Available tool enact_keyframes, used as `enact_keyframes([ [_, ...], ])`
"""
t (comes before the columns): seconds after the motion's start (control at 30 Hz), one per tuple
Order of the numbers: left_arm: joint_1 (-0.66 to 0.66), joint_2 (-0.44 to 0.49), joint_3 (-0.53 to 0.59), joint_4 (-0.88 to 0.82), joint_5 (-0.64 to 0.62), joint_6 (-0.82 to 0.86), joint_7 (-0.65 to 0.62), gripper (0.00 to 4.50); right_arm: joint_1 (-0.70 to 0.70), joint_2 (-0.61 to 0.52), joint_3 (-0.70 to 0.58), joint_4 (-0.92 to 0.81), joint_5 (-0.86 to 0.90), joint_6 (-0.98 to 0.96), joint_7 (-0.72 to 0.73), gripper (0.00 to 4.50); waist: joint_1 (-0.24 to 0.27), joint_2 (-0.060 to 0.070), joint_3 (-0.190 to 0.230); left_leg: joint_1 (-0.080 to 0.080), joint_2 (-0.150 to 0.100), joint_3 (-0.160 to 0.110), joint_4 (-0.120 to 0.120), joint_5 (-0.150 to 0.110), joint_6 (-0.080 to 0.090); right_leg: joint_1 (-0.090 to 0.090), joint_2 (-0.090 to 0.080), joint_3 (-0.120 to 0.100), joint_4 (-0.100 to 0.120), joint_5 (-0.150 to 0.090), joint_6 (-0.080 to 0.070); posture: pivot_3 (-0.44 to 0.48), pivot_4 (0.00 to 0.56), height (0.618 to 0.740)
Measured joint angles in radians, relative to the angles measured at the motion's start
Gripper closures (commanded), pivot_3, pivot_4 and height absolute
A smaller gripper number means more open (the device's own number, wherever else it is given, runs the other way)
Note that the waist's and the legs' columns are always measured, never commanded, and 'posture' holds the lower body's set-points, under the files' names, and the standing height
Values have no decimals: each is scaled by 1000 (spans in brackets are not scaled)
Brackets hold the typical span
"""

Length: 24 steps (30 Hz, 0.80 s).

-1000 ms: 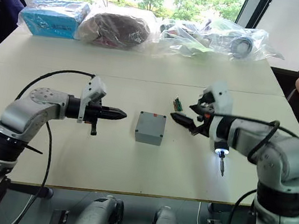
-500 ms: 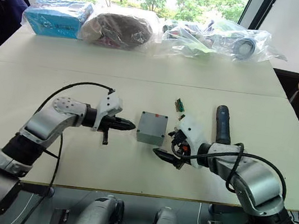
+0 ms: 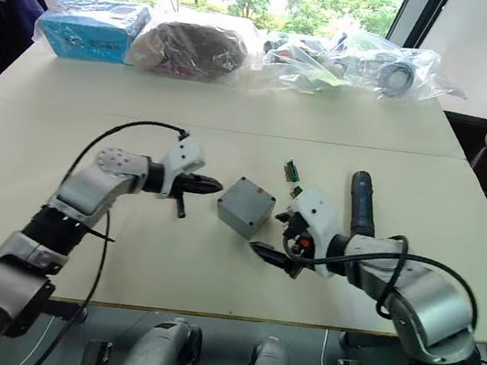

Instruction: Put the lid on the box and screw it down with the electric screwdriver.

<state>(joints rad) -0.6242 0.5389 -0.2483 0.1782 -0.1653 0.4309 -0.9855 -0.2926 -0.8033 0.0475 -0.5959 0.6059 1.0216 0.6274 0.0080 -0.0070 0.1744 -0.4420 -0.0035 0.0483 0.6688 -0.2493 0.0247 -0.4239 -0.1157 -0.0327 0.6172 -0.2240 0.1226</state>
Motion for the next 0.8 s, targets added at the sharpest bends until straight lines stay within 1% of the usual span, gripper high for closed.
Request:
enact_keyframes([
  [0.03, 18, 18, 3, -22, -3, 12, -15, 4500, -1, -15, 0, 22, -22, -22, 9, 441, 1, 0, 0, 0, 0, 0, 0, 0, 0, 0, 0, 0, 0, 0, 0, 0, 150, 740],
  [0.1, 47, 25, 4, -60, -22, 32, -41, 4500, -2, -25, 12, 59, -58, -63, 24, 441, 3, 0, 0, 0, 0, 0, 0, 0, 0, 0, 0, 0, 0, 0, 0, 0, 150, 740],
  [0.2, 107, 44, -11, -159, -59, 91, -95, 4500, -53, -21, 95, 183, -154, -187, 70, 441, 3, 0, 0, 0, 0, 0, 0, 0, 0, 0, 0, 0, 0, 0, 0, 0, 150, 740],
  [0.3, 124, 45, -32, -219, -70, 128, -119, 4500, -102, 3, 154, 294, -228, -283, 109, 441, 5, 0, 0, 0, 0, 0, 0, 0, 0, 0, 0, 0, 0, 0, 0, 0, 150, 740],
  [0.37, 124, 41, -39, -238, -75, 134, -120, 4500, -114, 10, 173, 327, -252, -323, 129, 441, 5, 0, 0, 0, 0, 0, 0, 0, 0, 0, 0, 0, 1, 0, 0, 0, 150, 740],
  [0.5, 119, -28, -52, -237, -62, 140, -62, 4500, -158, 51, 228, 424, -320, -438, 193, 441, 4, 0, 0, 0, -1, 0, 1, 0, 0, 0, 0, 0, 1, 0, 0, 0, 150, 740],
  [0.63, 109, -52, -53, -206, -43, 127, -14, 4500, -151, 73, 239, 428, -328, -467, 235, 441, 4, 0, 0, 0, -2, 0, 1, 0, 0, 0, 1, 0, 1, 0, 0, 0, 150, 740],
  [0.8, 99, -58, -48, -157, -34, 102, 8, 4500, -99, 86, 217, 361, -321, -435, 234, 441, 5, 0, 0, 0, -1, 0, 1, 0, -1, 1, 0, 0, 1, 0, 0, 0, 150, 740],
])
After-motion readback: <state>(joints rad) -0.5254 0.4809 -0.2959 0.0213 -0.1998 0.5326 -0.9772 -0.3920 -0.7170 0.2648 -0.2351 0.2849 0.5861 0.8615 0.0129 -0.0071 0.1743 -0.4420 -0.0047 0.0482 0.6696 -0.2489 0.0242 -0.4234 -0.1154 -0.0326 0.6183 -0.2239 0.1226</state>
